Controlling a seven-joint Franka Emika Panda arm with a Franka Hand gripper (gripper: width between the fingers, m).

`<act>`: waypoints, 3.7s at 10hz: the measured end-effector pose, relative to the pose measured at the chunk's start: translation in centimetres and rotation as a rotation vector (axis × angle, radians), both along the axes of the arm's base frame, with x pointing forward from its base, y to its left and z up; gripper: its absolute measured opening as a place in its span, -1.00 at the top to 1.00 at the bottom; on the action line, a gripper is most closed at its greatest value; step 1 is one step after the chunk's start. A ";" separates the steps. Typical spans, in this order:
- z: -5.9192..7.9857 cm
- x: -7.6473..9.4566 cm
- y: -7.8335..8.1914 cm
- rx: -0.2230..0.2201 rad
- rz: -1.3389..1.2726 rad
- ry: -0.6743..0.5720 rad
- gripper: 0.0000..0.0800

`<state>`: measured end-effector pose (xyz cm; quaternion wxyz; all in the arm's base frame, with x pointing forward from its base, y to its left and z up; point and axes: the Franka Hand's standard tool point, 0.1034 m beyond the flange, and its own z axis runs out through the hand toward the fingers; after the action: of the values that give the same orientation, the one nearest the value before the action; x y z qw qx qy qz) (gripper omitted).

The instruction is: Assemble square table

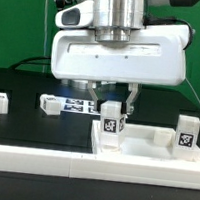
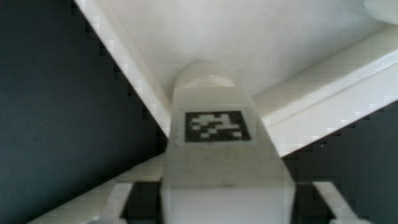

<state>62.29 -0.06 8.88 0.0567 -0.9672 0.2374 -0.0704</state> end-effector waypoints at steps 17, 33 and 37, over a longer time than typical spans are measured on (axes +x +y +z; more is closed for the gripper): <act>-0.3 -0.8 -0.1 0.303 -1.408 0.117 0.27; 0.0 0.1 -0.6 0.077 -0.261 -0.015 -0.62; 0.0 0.0 -0.8 0.004 0.024 -0.026 -0.62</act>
Offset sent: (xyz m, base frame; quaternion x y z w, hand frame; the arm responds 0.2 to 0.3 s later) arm -0.0120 0.0025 -0.0129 -0.0150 0.0058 0.2551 0.9668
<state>62.29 -0.81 8.86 0.0624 -0.9689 0.2250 -0.0820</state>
